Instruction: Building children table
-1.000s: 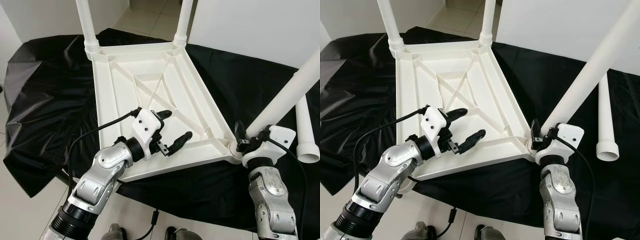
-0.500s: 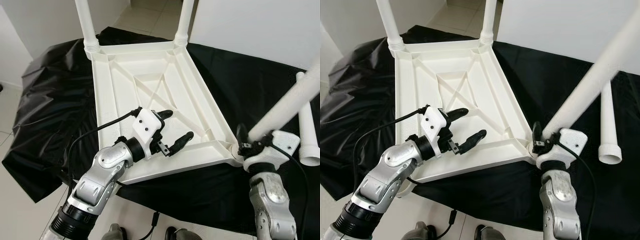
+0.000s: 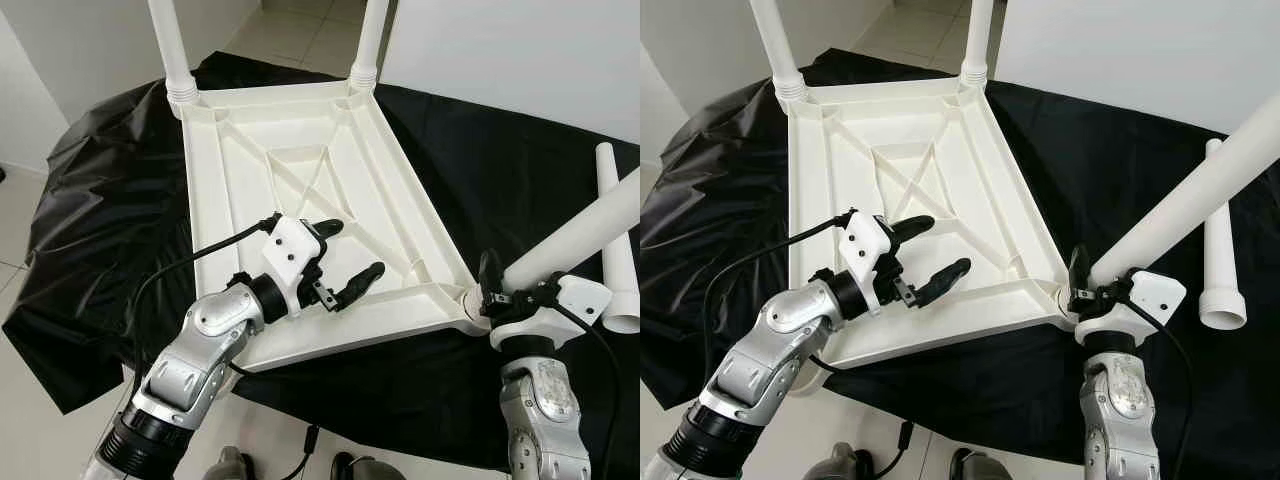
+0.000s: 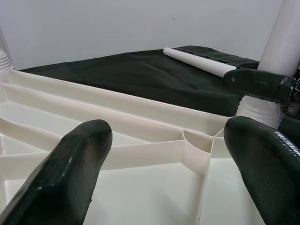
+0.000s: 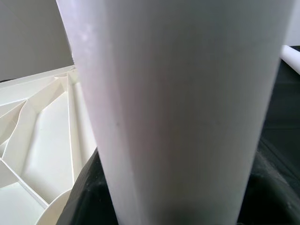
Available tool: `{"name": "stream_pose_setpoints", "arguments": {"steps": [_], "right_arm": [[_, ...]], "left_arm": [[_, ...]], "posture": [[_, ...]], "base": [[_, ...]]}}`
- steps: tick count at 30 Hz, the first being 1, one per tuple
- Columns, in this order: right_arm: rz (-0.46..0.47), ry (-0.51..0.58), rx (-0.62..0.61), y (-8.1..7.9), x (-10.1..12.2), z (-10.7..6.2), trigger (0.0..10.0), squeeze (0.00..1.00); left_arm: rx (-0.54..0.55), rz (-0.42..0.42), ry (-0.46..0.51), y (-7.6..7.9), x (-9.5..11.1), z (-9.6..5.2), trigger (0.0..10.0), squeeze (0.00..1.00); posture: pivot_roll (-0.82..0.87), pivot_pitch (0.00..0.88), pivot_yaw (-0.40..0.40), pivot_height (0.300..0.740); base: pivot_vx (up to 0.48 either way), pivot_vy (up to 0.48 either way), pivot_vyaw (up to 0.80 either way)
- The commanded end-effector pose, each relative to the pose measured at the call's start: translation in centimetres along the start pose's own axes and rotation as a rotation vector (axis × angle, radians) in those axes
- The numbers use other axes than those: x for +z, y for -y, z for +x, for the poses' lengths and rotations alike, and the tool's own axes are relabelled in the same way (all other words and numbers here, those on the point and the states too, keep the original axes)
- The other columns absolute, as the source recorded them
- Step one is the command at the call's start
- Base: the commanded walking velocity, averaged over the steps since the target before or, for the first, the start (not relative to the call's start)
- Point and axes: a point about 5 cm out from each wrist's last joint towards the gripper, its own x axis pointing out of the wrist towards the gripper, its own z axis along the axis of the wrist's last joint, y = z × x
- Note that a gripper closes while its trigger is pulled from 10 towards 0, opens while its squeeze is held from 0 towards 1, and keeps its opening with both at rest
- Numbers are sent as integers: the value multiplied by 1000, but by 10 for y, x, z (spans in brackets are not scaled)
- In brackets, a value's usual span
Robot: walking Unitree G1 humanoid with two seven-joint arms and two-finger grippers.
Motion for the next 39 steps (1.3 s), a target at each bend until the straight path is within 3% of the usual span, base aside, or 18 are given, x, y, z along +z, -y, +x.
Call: {"name": "stream_pose_setpoints", "arguments": {"steps": [1,5,19,22,27,39], "right_arm": [[2,-226,-47,10,-41,-16,10000,0],[-43,-222,-36,10,-38,-7,10000,0],[-51,-210,-45,8,-36,-6,10000,0],[-99,-181,-233,5,-29,-6,10000,0],[-97,-157,-322,-5,-25,-5,10000,0],[-97,-154,-361,-5,-25,-3,10000,0]], "left_arm": [[-40,0,-2,3,1,0,10000,0],[-37,-1,-1,3,1,0,10000,0],[-34,-7,-3,4,1,-1,10000,0],[-36,-10,-3,5,0,0,10000,0],[-35,-14,2,6,0,2,10000,0],[-28,-12,3,6,0,1,10000,0]], "posture": [[23,193,10,740],[26,194,6,740],[26,194,5,740],[21,194,-5,740],[25,193,-14,740],[23,177,-19,740]], "base": [[0,0,0],[0,0,0],[0,0,0],[0,0,0],[0,0,0],[0,0,0]]}}
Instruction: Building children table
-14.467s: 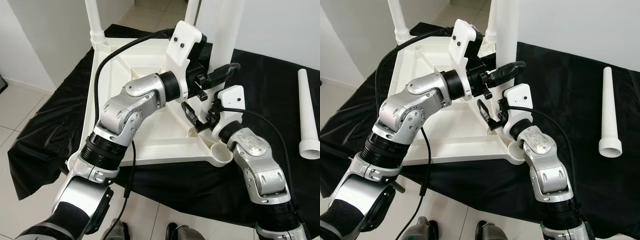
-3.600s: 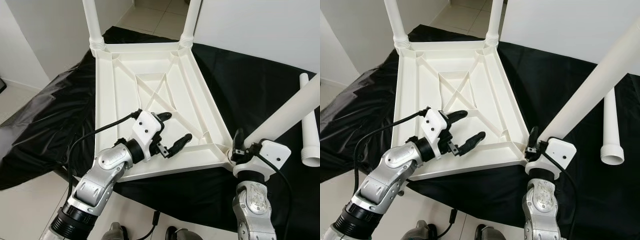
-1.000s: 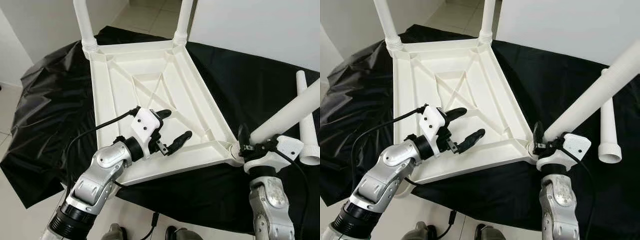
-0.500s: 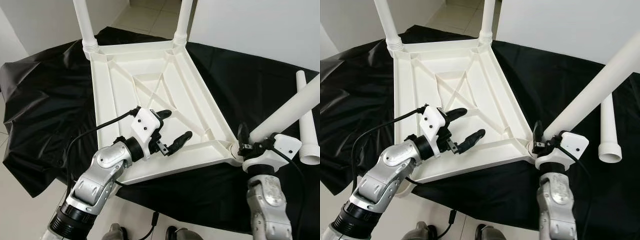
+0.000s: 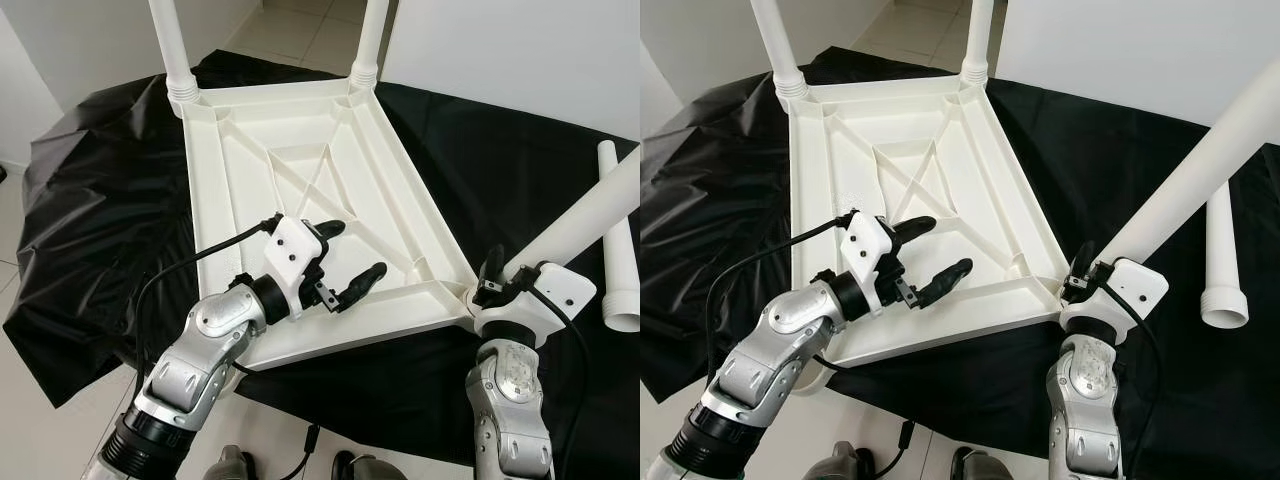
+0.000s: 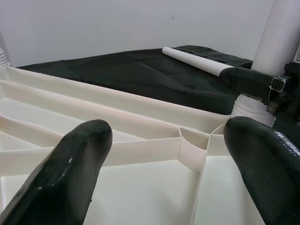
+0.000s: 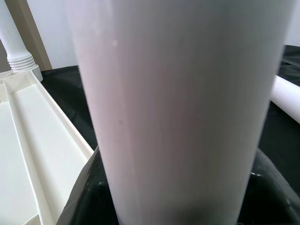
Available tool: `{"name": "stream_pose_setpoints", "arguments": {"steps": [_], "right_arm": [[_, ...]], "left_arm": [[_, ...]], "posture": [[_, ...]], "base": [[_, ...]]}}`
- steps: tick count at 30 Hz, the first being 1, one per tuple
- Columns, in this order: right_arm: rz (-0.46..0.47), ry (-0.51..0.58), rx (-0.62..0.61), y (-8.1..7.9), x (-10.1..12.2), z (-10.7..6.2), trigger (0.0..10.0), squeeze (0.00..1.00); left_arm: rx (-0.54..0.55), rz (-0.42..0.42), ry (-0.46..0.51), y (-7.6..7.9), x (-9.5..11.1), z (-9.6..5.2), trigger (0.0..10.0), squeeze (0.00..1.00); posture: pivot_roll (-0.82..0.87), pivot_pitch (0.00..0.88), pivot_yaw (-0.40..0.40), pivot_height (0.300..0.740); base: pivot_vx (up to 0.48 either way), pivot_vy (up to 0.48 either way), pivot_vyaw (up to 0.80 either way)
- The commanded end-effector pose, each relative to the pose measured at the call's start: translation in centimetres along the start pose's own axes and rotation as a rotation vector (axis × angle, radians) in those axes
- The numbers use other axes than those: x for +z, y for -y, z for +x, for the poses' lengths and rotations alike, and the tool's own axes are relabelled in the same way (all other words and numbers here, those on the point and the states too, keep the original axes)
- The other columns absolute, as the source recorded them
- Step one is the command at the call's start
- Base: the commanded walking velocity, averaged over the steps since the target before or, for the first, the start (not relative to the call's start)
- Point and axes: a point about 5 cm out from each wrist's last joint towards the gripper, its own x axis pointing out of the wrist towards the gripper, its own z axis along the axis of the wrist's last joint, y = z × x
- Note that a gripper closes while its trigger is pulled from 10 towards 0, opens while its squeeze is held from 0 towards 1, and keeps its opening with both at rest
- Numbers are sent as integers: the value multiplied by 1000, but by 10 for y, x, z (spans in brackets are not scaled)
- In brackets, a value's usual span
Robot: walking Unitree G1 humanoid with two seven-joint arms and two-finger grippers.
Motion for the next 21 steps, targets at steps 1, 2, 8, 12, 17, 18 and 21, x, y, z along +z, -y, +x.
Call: {"name": "stream_pose_setpoints", "arguments": {"steps": [1,2,8,12,17,18,21], "right_arm": [[-57,-135,-45,12,-26,-6,10000,0],[-53,-121,-20,10,-25,-6,10000,0],[-6,-71,53,8,-17,-3,10000,1000],[8,-21,134,11,-9,5,10000,1000],[-8,-9,160,14,-7,10,10000,1000],[-11,3,176,15,-5,12,10000,1000],[-17,25,240,15,0,17,10000,1000]], "left_arm": [[-30,0,3,4,1,1,10000,0],[-32,0,5,4,1,1,10000,0],[-36,-3,8,5,0,3,10000,0],[-38,-9,11,7,0,4,10000,0],[-37,-5,12,7,0,4,10000,0],[-37,-6,13,7,0,4,10000,0],[-35,-9,14,8,0,4,10000,0]], "posture": [[21,176,-19,740],[19,173,-20,740],[19,168,-21,740],[17,160,-23,740],[17,156,-24,740],[16,153,-25,740],[16,153,-25,740]], "base": [[0,0,0],[0,0,0],[0,0,0],[0,0,0],[0,0,0],[0,0,0],[0,0,0]]}}
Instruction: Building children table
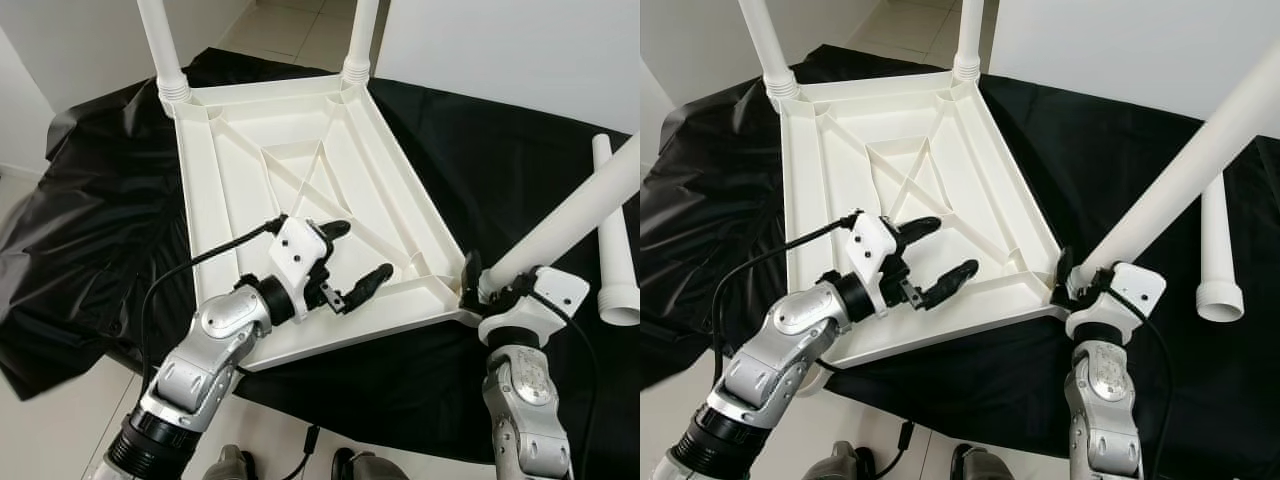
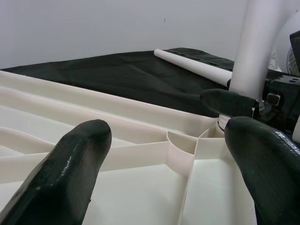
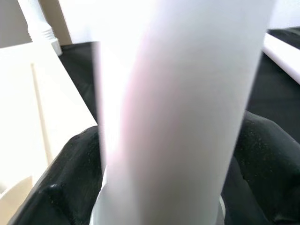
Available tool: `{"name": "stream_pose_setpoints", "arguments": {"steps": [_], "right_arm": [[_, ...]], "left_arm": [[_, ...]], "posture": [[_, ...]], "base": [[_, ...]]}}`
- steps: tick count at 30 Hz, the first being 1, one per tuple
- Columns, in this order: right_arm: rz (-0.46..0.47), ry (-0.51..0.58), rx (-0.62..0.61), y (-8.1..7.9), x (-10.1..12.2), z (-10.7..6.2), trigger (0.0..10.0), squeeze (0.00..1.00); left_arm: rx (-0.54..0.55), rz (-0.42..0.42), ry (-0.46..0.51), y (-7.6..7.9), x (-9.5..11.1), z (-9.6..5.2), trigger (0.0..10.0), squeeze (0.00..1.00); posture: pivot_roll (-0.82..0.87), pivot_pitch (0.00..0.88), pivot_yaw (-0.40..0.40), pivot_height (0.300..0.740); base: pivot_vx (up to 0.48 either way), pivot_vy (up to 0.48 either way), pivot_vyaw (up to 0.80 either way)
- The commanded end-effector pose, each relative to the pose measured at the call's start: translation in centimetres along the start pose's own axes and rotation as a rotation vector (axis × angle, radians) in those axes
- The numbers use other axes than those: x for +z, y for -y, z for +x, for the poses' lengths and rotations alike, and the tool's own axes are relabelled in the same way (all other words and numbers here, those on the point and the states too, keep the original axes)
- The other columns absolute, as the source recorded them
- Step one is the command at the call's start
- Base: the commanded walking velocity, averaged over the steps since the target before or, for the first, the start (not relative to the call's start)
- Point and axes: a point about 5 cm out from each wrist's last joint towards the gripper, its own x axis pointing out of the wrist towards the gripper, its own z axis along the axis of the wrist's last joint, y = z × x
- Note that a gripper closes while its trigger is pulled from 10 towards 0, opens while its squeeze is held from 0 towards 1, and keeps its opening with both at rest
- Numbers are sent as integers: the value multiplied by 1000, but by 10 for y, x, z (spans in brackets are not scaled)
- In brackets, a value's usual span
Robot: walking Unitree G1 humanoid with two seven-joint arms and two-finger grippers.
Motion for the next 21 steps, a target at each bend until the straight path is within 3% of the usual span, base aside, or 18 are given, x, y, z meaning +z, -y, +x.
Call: {"name": "stream_pose_setpoints", "arguments": {"steps": [1,2,3,7,8,9,10,21], "right_arm": [[2,3,20,4,0,1,10000,1000],[3,9,78,3,2,3,10000,0],[9,6,151,2,5,5,10000,0],[18,19,206,2,8,6,10000,0],[51,25,251,0,11,6,6157,0],[51,25,251,0,11,6,6157,0],[67,38,272,1,13,6,0,0],[128,28,293,11,13,14,0,0]], "left_arm": [[-27,5,-5,4,-1,0,10000,0],[-26,2,-3,4,-1,0,10000,0],[-26,2,-3,4,-1,0,10000,0],[-25,3,-2,4,-1,1,10000,0],[-23,3,-1,4,-1,1,10000,0],[-23,3,-1,4,-1,1,10000,0],[-22,-1,1,4,-1,1,10000,0],[-13,3,4,2,0,2,10000,0]], "posture": [[16,153,-25,740],[15,154,-25,740],[14,158,-25,740],[11,162,-23,740],[10,163,-22,740],[10,163,-22,740],[10,163,-22,740],[9,167,-23,740]], "base": [[0,0,0],[0,0,0],[0,0,0],[0,0,0],[0,0,0],[0,0,0],[0,0,0],[0,0,0]]}}
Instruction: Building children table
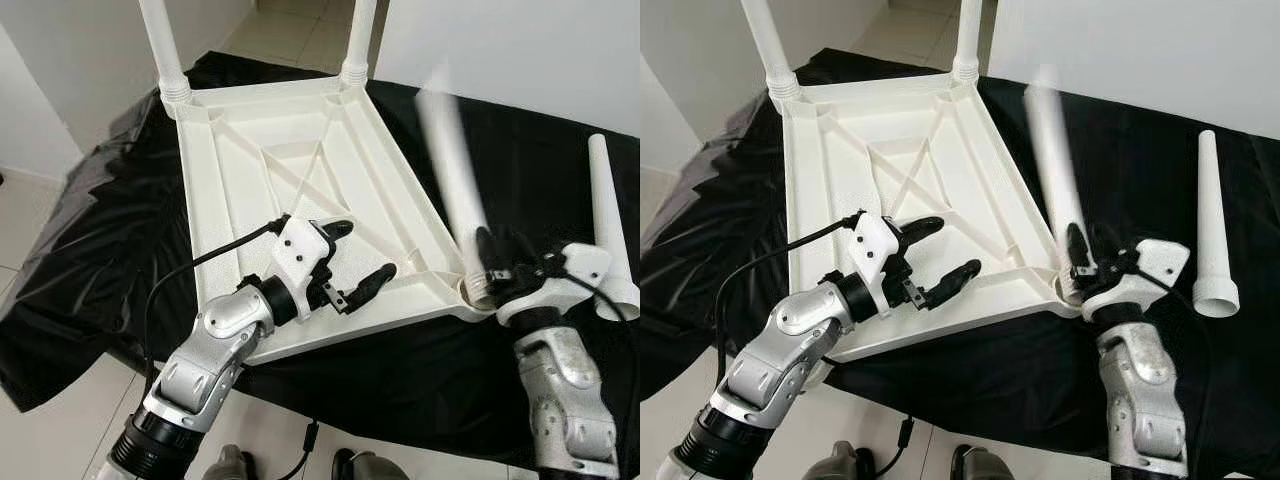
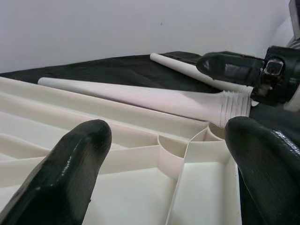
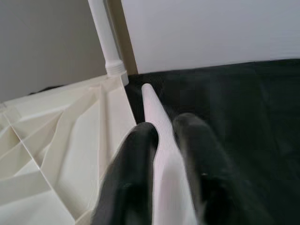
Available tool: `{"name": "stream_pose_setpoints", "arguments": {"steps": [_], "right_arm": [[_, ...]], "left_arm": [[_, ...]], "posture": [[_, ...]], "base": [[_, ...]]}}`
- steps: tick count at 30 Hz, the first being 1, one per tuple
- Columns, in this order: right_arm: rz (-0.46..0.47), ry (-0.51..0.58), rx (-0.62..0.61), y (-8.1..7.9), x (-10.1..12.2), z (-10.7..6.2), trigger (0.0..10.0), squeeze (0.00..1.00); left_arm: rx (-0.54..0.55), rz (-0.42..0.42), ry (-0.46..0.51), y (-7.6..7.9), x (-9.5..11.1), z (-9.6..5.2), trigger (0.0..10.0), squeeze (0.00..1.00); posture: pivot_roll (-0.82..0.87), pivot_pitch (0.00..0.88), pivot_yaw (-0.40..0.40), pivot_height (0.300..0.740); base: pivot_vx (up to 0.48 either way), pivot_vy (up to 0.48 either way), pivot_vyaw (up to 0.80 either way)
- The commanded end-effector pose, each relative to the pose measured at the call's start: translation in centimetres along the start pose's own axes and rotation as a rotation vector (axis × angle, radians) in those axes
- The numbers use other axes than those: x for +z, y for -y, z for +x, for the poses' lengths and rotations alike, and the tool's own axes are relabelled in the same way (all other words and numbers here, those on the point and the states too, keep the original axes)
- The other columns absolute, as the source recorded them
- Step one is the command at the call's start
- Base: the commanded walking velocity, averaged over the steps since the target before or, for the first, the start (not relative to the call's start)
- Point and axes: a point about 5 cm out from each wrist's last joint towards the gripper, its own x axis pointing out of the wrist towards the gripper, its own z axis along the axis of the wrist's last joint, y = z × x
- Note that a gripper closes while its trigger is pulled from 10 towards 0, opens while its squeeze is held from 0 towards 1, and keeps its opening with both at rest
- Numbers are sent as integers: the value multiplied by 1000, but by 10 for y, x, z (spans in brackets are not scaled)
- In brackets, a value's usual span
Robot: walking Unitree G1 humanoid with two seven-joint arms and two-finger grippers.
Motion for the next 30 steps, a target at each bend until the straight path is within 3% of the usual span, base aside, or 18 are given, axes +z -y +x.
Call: {"name": "stream_pose_setpoints", "arguments": {"steps": [1,5,6,8,9,11,12,18,25,26,30], "right_arm": [[17,-48,-11,4,-10,-4,0,0],[22,-54,-26,8,-10,-3,0,0],[8,-62,-29,9,-11,-3,3529,0],[-5,-67,-33,10,-12,-3,3529,0],[-6,-72,-39,11,-12,-2,10000,0],[1,-74,-39,12,-13,-1,10000,0],[13,-69,-36,13,-11,-1,10000,1000],[33,-57,-20,14,-8,2,10000,1000],[24,-167,-26,16,-9,11,10000,1000],[3,-202,-11,16,-9,16,10000,0],[-16,-278,35,17,-5,25,10000,0]], "left_arm": [[-11,7,-4,1,-1,0,10000,0],[-10,8,-4,0,-1,0,10000,0],[-10,8,-5,0,-1,0,10000,0],[-9,9,-5,-1,-1,0,10000,0],[-9,9,-5,-1,-1,0,10000,0],[-8,9,-6,-2,-1,0,10000,0],[-11,12,-6,-1,-1,0,10000,0],[-15,12,-10,-1,-1,0,10000,0],[-22,12,-14,-1,-1,0,10000,0],[-25,14,-15,-1,-1,0,10000,0],[-29,14,-15,-1,-1,1,10000,0]], "posture": [[9,167,-23,740],[9,167,-23,740],[9,167,-22,740],[9,166,-22,740],[10,166,-22,740],[9,166,-21,740],[10,164,-22,740],[9,160,-20,740],[6,164,-17,740],[4,165,-14,740],[4,165,-16,740]], "base": [[0,0,0],[0,0,0],[0,0,0],[0,0,0],[0,0,0],[0,0,0],[0,0,0],[0,0,0],[0,0,0],[0,0,0],[0,0,0]]}}
